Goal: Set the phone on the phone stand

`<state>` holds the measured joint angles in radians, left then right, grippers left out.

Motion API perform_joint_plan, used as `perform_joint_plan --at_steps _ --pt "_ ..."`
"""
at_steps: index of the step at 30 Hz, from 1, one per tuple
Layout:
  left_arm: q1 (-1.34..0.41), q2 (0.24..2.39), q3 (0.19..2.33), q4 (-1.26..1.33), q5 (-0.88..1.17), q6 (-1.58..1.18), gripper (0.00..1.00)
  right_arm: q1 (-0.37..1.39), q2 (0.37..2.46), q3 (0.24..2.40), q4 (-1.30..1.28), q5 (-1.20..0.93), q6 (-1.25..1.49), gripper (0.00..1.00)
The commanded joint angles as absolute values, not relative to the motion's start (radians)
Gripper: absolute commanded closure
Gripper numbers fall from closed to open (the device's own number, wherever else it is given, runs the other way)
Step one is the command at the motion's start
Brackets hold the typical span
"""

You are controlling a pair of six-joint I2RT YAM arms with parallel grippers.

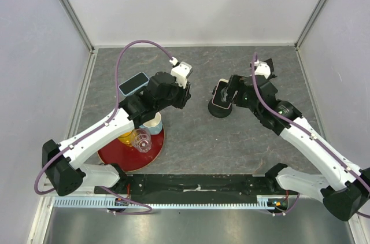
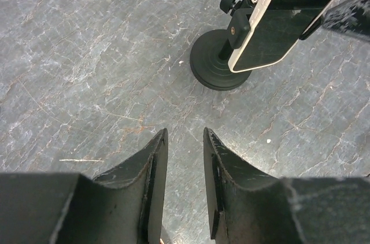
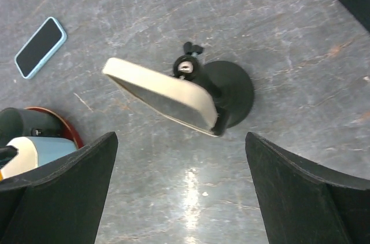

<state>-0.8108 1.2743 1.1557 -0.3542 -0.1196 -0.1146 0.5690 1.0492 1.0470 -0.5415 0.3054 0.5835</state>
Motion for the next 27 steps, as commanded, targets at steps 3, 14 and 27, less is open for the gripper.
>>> perform_joint_plan --at_steps 3,14,27 --pt "-0.808 1.243 1.17 -0.316 -0.086 -0.146 0.62 0.747 1.121 1.101 -0.497 0.596 0.779 0.02" --pt "-0.808 1.241 1.169 -0.316 -0.095 -0.144 0.62 0.798 1.322 1.289 -0.721 0.859 0.985 0.02" --pt "-0.808 1.246 1.172 -0.319 -0.089 -0.146 0.62 0.801 1.457 1.37 -0.746 0.963 1.003 0.06"
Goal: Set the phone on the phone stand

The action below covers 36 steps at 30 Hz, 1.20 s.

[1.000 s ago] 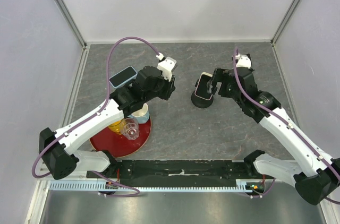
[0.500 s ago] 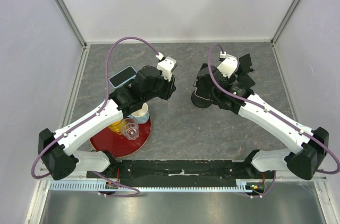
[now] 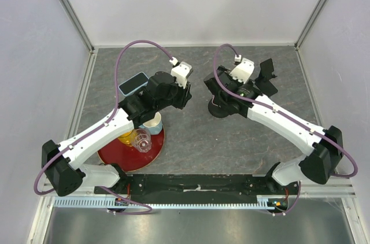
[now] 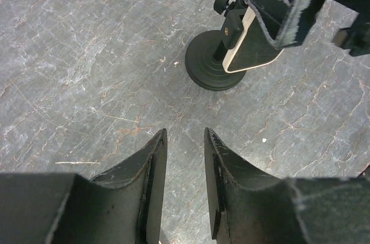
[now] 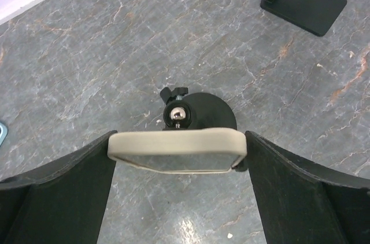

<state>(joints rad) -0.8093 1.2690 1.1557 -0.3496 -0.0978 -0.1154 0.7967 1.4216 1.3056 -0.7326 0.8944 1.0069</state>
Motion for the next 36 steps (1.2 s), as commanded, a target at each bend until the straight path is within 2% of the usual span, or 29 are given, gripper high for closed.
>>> perform_joint_plan --at_steps 1,2,3,8,10,11,12,14,15,18,23,28,36 --pt "-0.808 1.247 1.172 -0.319 -0.087 -0.146 0.62 0.802 1.462 1.371 -0.746 0.968 0.997 0.07" --pt "-0.807 1.249 1.17 -0.319 -0.089 -0.146 0.62 0.805 1.468 1.376 -0.746 0.974 0.979 0.1" --pt "-0.808 1.25 1.172 -0.319 -0.09 -0.146 0.62 0.808 1.471 1.374 -0.746 0.982 0.968 0.17" --pt "-0.808 1.244 1.177 -0.325 -0.092 -0.144 0.62 0.816 1.488 1.37 -0.706 0.968 0.827 0.21" --pt "-0.807 1.238 1.177 -0.325 -0.094 -0.144 0.62 0.818 1.482 1.35 -0.658 0.944 0.724 0.29" --pt "-0.808 1.236 1.177 -0.325 -0.095 -0.146 0.62 0.816 1.464 1.318 -0.591 0.918 0.688 0.35" --pt "-0.808 1.233 1.177 -0.322 -0.092 -0.146 0.62 0.816 1.453 1.296 -0.55 0.901 0.622 0.5" --pt "-0.808 1.229 1.177 -0.324 -0.091 -0.147 0.62 0.815 1.416 1.235 -0.43 0.876 0.575 0.65" --pt "-0.808 1.227 1.175 -0.321 -0.089 -0.147 0.62 0.815 1.41 1.221 -0.39 0.855 0.556 0.83" --pt "-0.808 1.226 1.175 -0.322 -0.103 -0.146 0.62 0.815 1.394 1.203 -0.273 0.821 0.463 1.0" --pt "-0.805 1.21 1.17 -0.321 -0.136 -0.143 0.62 0.81 1.472 1.288 -0.175 0.808 0.37 1.0" --pt "-0.807 1.184 1.157 -0.308 -0.167 -0.141 0.61 0.773 1.594 1.385 -0.14 0.747 0.391 1.0" --pt "-0.802 1.056 1.086 -0.235 -0.336 -0.133 0.58 0.704 1.816 1.63 -0.066 0.634 0.373 1.0"
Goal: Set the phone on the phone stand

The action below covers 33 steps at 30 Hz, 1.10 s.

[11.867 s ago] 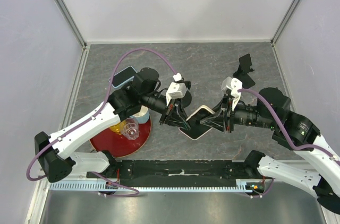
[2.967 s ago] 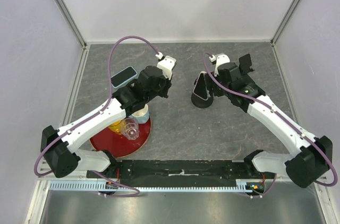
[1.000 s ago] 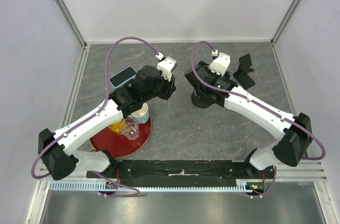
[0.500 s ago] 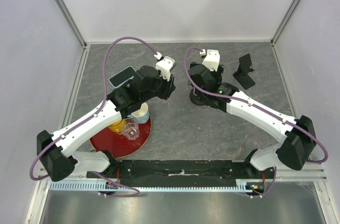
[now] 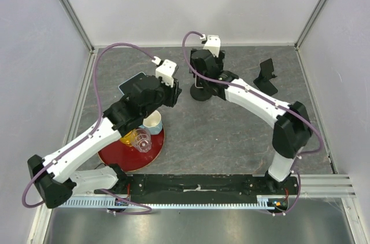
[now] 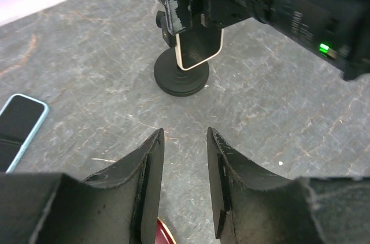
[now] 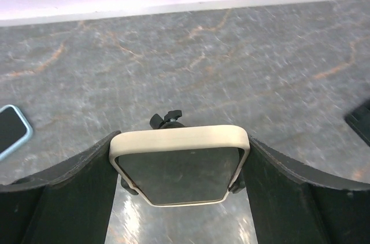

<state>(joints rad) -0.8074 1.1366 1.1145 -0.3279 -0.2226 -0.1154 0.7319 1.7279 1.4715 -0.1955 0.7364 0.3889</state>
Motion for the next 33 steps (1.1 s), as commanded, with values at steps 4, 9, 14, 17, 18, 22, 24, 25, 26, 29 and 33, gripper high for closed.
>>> perform_joint_plan --at_steps 4,9,14,17,18,22,24,25,26,29,33 --pt "-0.801 1.008 1.052 -0.201 -0.374 -0.132 0.56 0.675 1.984 1.854 -0.083 0.615 0.316 1.0" --pt "-0.798 1.017 1.048 -0.195 -0.371 -0.14 0.56 0.64 2.109 2.014 -0.109 0.574 0.291 1.0" --pt "-0.781 1.055 1.058 -0.207 -0.327 -0.156 0.56 0.632 2.201 2.121 -0.12 0.543 0.296 1.0" --pt "-0.758 1.065 1.062 -0.21 -0.295 -0.176 0.56 0.632 2.243 2.175 -0.15 0.545 0.334 1.0" --pt "-0.741 1.065 1.062 -0.212 -0.279 -0.187 0.56 0.632 2.256 2.184 -0.155 0.549 0.342 1.0" --pt "-0.703 1.074 1.054 -0.206 -0.247 -0.21 0.56 0.632 2.286 2.224 -0.167 0.603 0.373 1.0" --pt "-0.693 1.083 1.057 -0.207 -0.239 -0.218 0.56 0.635 2.298 2.238 -0.167 0.612 0.377 1.0" --pt "-0.687 1.085 1.057 -0.21 -0.235 -0.219 0.56 0.638 2.313 2.259 -0.169 0.621 0.373 1.0" --pt "-0.684 1.086 1.055 -0.209 -0.233 -0.222 0.57 0.643 2.324 2.276 -0.167 0.655 0.364 1.0" --pt "-0.68 1.091 1.057 -0.21 -0.23 -0.224 0.57 0.652 2.387 2.361 -0.163 0.672 0.328 1.0" --pt "-0.675 1.086 1.057 -0.21 -0.229 -0.225 0.57 0.655 2.459 2.437 -0.114 0.672 0.285 1.0"
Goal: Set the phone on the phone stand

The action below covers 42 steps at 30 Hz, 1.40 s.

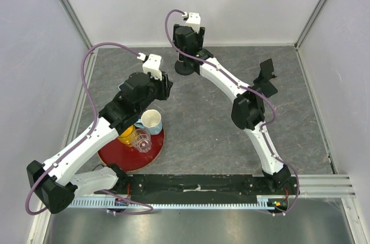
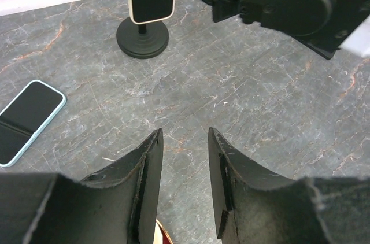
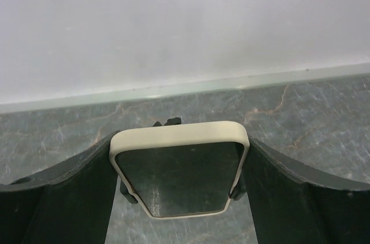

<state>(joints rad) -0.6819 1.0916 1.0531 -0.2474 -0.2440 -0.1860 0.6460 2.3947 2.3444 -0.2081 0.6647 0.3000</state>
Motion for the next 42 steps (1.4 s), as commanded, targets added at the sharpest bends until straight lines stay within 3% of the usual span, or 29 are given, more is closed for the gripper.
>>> perform_joint_plan --at_steps 1,11,14,15,17,18,22,23,33,42 --pt "-0.673 1.082 1.057 -0.212 -0.227 -0.227 0.57 0.655 2.467 2.451 -0.106 0.675 0.281 1.0" --pt "-0.649 1.091 1.057 -0.209 -0.19 -0.245 0.57 0.655 2.534 2.485 -0.043 0.686 0.265 1.0" --pt "-0.641 1.091 1.057 -0.207 -0.186 -0.249 0.57 0.653 2.528 2.474 -0.044 0.683 0.267 0.79" --pt "-0.638 1.092 1.055 -0.209 -0.183 -0.25 0.57 0.655 2.522 2.47 -0.046 0.681 0.268 0.67" --pt "-0.627 1.094 1.055 -0.206 -0.176 -0.255 0.57 0.655 2.502 2.45 -0.048 0.67 0.264 0.55" --pt "-0.626 1.094 1.054 -0.204 -0.173 -0.256 0.57 0.655 2.496 2.445 -0.052 0.667 0.264 0.43" --pt "-0.604 1.101 1.055 -0.206 -0.143 -0.275 0.57 0.66 2.456 2.424 -0.077 0.626 0.264 0.16" --pt "-0.595 1.103 1.055 -0.204 -0.131 -0.276 0.57 0.66 2.438 2.413 -0.089 0.605 0.261 0.02" --pt "-0.563 1.085 1.051 -0.198 -0.118 -0.288 0.58 0.664 2.237 2.267 -0.169 0.534 0.19 0.02" --pt "-0.554 1.074 1.049 -0.195 -0.098 -0.295 0.58 0.631 1.902 1.866 -0.143 0.578 0.075 0.02"
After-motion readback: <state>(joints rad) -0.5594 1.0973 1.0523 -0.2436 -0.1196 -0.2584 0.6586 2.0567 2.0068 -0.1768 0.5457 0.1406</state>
